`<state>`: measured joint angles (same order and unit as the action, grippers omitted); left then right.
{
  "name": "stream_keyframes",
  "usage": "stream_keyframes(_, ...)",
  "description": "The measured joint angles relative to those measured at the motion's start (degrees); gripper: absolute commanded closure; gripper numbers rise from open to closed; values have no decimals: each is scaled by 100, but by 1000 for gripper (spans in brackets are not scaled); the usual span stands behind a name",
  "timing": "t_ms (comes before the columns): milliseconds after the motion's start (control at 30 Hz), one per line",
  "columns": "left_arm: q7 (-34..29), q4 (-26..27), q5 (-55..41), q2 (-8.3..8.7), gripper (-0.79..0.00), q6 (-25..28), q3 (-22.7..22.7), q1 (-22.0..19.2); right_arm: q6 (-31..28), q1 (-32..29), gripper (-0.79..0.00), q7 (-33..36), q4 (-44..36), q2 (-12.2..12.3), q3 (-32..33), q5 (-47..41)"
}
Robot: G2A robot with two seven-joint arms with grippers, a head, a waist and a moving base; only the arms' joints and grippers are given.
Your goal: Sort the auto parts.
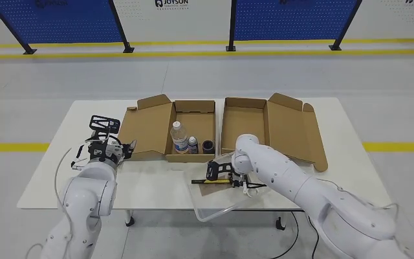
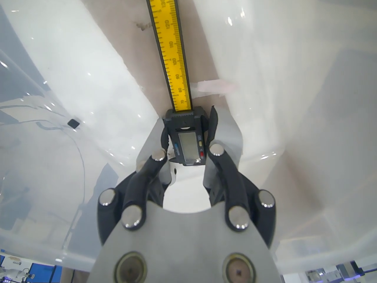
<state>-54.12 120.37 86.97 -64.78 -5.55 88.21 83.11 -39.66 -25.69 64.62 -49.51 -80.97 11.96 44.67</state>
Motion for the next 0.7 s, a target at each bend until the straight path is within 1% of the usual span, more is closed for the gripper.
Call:
stream_keyframes(33,0,0,0,0,-785,0,0,0,-3,4,0,-3,8,-5,-14,-6)
stream_keyframes(400,0,0,0,0,-785,0,0,0,-7,53,0,-7,-48,-8,-7,-100)
stream_keyframes(700,0,0,0,0,-785,0,0,0,57,-3,0,57,-455,146,154,-100)
